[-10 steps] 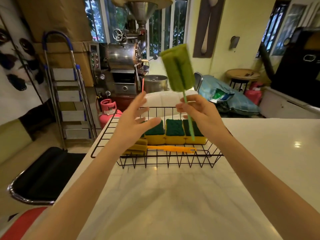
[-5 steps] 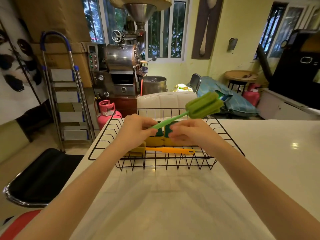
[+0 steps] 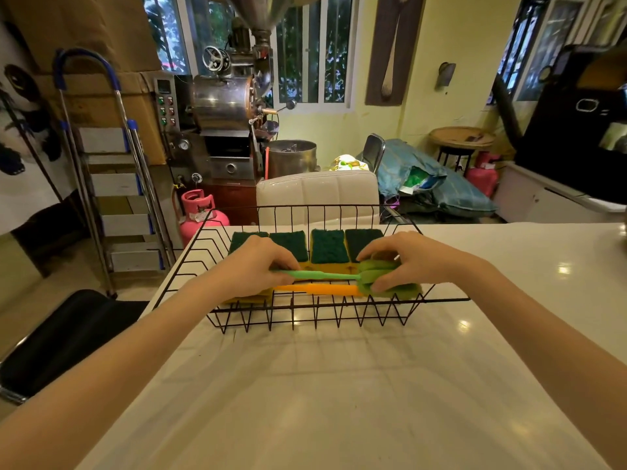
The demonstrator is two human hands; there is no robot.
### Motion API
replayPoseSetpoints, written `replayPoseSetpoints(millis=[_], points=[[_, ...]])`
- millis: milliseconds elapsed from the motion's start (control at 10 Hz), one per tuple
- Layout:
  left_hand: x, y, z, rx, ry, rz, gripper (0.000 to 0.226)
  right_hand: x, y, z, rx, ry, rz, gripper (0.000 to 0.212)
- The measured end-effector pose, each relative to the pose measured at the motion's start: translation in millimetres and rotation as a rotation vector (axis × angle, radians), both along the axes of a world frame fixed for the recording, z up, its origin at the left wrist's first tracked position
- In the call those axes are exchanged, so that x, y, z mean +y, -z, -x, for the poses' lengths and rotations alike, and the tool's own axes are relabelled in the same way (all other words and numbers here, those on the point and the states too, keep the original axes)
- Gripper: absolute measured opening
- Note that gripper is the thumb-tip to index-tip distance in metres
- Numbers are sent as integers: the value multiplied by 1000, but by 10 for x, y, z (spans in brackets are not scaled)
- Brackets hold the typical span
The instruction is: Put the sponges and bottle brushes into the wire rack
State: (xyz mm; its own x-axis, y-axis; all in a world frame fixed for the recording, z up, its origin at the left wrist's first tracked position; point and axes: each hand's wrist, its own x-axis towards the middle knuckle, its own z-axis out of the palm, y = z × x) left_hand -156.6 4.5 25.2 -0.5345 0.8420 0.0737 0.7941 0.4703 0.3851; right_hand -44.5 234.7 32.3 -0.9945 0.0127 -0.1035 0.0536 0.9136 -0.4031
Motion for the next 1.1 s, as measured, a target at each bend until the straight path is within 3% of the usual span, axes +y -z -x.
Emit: replayPoseSetpoints(millis=[100,400,800,1000,1100], points=[[81,4,-8,-16,58,108,26,-9,28,-7,-10,7,62,43],[333,81,-46,56,154,402,28,-95,97,62,-113,-35,-10,32],[344,123,-25,83,129,384,27,-93,181,76,-155,10,35,31],[326,82,-64,65,144,416,32,-132,-40,-44,-41,45,94,28],[276,-42,-53,46,119,337,28,-193,-338,-242,236,29,271,27]])
